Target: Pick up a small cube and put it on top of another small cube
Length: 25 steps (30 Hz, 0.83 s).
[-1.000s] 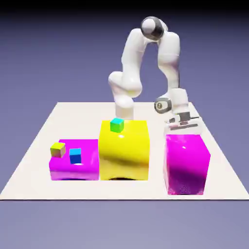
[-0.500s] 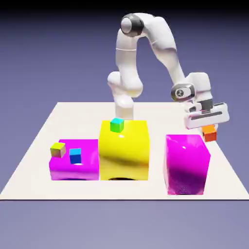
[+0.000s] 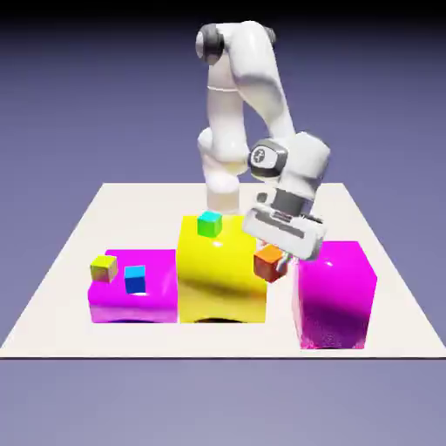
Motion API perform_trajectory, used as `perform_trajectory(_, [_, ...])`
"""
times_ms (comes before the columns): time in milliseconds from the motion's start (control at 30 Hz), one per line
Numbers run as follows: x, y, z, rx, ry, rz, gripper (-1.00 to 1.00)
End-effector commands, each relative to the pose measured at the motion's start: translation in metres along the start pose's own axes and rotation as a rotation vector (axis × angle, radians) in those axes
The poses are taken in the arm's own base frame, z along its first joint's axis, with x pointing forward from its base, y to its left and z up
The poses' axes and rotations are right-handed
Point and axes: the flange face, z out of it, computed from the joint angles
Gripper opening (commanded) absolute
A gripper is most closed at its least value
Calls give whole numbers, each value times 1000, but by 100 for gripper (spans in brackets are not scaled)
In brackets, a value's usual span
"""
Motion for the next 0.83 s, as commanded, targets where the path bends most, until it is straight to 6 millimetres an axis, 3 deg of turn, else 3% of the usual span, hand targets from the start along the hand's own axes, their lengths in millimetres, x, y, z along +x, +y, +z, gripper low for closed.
perform_trajectory(0, [23,-6,12,-32,42,76,-100])
perform_trajectory(167, [142,-14,61,-181,242,461,-100])
perform_trajectory(267, [197,1,83,-262,321,662,-100])
perform_trajectory(333, [204,3,85,-271,330,686,-100])
perform_trajectory(700, [207,28,148,-271,330,686,-100])
perform_trajectory(733, [207,28,148,-271,330,686,100])
perform_trajectory(800, [207,25,142,-269,331,686,100])
